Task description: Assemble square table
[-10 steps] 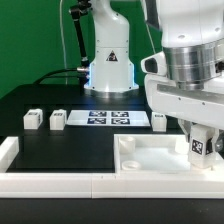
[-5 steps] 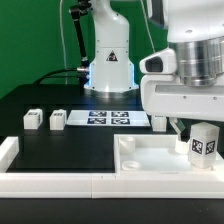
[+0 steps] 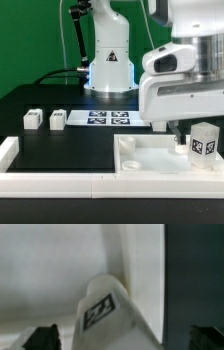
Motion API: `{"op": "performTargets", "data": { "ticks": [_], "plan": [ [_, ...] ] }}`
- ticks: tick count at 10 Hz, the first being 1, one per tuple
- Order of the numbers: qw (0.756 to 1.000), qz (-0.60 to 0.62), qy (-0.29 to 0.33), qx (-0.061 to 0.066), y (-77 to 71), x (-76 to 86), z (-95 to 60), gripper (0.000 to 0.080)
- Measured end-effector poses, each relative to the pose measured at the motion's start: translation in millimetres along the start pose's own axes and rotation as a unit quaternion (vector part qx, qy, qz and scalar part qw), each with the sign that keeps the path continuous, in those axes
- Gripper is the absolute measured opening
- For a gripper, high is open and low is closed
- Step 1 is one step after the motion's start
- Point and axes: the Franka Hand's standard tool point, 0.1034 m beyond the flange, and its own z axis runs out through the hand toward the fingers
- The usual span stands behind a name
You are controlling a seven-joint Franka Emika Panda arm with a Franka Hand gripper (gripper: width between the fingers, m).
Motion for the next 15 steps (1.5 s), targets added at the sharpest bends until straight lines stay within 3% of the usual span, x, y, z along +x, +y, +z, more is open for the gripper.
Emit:
{"op": "performTargets", "data": {
  "ticks": [2, 3, 5, 6, 7, 10, 12, 15],
  "plan": [
    [0.986, -0.166, 0.016, -0.005, 8.5, 6.7, -6.4, 0.0649],
    [0.986, -0.163, 0.016, -0.004, 8.2, 6.5, -5.9, 0.0649],
    [0.988, -0.153, 0.016, -0.002, 7.6, 6.2, -5.4, 0.0411],
    [0.993, -0.121, 0.016, 0.000, 6.6, 6.0, -5.2, 0.0411],
    [0.996, -0.083, 0.016, 0.001, 6.1, 5.9, -4.8, 0.0290],
    [0.997, 0.070, 0.017, -0.001, 7.7, 6.8, -4.0, 0.0290],
    [0.975, 0.223, 0.012, -0.010, 10.3, 6.7, -3.3, 0.0290],
    [0.902, 0.431, 0.005, -0.002, 12.4, 3.8, -2.0, 0.0291]
  ]
}}
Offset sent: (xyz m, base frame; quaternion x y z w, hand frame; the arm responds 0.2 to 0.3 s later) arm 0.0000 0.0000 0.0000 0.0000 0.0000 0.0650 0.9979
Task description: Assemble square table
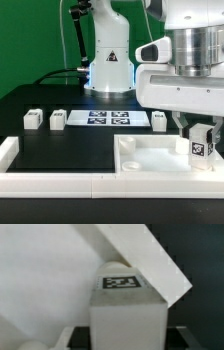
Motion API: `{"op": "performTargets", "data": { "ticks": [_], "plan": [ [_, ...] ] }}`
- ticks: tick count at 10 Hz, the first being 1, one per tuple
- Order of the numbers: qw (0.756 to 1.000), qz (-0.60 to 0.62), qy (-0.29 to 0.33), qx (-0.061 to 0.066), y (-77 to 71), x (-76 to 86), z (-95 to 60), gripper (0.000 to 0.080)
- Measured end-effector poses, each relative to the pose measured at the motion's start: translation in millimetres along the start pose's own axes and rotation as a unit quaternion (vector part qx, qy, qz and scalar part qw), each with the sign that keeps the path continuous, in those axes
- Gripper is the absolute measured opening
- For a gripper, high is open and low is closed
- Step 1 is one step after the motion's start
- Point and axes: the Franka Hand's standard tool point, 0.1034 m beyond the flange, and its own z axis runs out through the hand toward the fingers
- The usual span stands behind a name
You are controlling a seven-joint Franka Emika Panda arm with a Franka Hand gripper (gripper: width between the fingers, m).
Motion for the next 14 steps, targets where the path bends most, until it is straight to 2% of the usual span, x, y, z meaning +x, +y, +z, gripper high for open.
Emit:
{"op": "performTargets", "data": {
  "ticks": [3, 5, 6, 7, 8, 10, 11, 13, 14],
  "plan": [
    [0.993, 0.114, -0.011, 0.006, 3.2, 1.7, -0.3, 0.0292],
    [0.994, 0.105, -0.010, 0.005, 2.5, 0.4, -0.1, 0.0292],
    [1.000, 0.027, 0.008, -0.001, -1.4, -3.8, -2.5, 0.0471],
    [0.997, -0.072, 0.028, -0.002, -7.6, -9.6, -3.5, 0.0471],
    [0.990, -0.140, 0.032, -0.003, -8.7, -12.4, -2.1, 0.0614],
    [0.981, -0.191, 0.031, -0.005, -7.1, -10.4, -1.9, 0.0639],
    [0.967, -0.253, 0.033, -0.009, -7.0, -10.2, -1.7, 0.0648],
    [0.914, -0.403, 0.046, -0.016, -8.2, -10.9, 0.4, 0.0649],
    [0.875, -0.481, 0.043, -0.022, -5.7, -10.9, 2.2, 0.0649]
  ]
}}
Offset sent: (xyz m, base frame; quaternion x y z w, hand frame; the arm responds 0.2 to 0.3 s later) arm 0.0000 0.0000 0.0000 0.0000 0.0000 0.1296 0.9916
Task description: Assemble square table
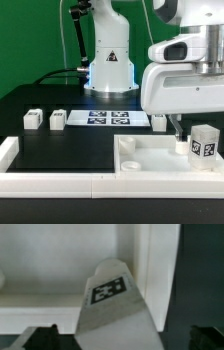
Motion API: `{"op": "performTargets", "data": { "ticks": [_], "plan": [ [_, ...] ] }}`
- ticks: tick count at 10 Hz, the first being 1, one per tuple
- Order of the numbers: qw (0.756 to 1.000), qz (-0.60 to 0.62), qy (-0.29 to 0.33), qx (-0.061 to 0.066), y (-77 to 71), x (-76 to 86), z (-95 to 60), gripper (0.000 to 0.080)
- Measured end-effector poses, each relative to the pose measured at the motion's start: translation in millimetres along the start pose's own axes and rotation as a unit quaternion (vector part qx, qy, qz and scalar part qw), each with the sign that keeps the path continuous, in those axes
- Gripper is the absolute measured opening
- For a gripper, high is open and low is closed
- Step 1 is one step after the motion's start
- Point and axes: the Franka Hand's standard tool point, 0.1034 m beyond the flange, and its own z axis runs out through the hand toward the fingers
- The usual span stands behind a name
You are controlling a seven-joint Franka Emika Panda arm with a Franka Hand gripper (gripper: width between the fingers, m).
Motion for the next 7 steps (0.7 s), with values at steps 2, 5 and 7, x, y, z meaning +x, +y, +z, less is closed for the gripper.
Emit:
{"op": "performTargets", "data": {
  "ticks": [2, 5, 7],
  "plan": [
    [1.000, -0.026, 0.000, 0.001, 0.8, -0.1, 0.3, 0.0634],
    [1.000, -0.002, -0.001, 0.001, 0.5, -0.4, 0.8, 0.0284],
    [0.997, 0.076, -0.001, 0.002, 1.0, -0.6, 1.1, 0.0290]
  ]
}}
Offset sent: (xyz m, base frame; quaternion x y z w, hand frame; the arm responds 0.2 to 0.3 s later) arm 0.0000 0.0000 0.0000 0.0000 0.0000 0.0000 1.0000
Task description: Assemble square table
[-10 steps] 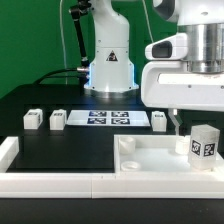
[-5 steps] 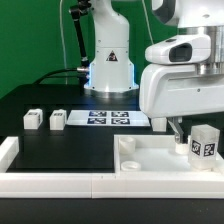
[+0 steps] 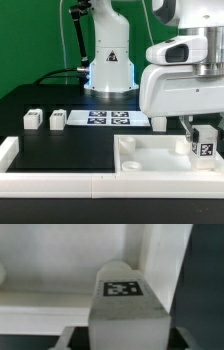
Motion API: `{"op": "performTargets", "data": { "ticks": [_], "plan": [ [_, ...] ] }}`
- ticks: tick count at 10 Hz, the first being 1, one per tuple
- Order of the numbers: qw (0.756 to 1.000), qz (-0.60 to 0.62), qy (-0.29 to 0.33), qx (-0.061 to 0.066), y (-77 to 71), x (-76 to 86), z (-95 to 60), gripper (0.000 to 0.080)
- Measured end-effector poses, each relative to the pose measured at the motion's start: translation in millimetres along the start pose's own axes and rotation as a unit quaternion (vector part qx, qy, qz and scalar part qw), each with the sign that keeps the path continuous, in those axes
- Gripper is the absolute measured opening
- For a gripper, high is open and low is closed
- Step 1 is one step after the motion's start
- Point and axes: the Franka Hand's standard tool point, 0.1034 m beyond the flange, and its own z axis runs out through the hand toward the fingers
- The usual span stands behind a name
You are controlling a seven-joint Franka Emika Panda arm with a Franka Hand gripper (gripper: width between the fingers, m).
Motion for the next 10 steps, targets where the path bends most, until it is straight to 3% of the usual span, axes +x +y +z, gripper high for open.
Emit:
{"op": "performTargets", "data": {
  "ticks": [2, 3, 4, 6, 7, 8, 9, 10],
  "plan": [
    [0.993, 0.120, 0.000, -0.004, 1.4, 0.4, 0.4, 0.0290],
    [0.978, 0.209, 0.000, -0.009, 1.7, -0.2, 0.4, 0.0290],
    [0.950, 0.311, 0.001, -0.014, 2.6, -0.8, 0.7, 0.0290],
    [0.869, 0.495, -0.017, 0.000, 7.2, -1.4, 1.2, 0.0291],
    [0.842, 0.539, -0.028, 0.009, 10.3, -0.9, 1.3, 0.0291],
    [0.813, 0.581, -0.032, 0.010, 10.2, -1.7, 1.2, 0.0292],
    [0.810, 0.586, -0.032, 0.009, 10.5, -1.9, 1.2, 0.0292],
    [0.811, 0.584, -0.033, 0.009, 10.0, -2.2, 1.7, 0.0365]
  ]
}}
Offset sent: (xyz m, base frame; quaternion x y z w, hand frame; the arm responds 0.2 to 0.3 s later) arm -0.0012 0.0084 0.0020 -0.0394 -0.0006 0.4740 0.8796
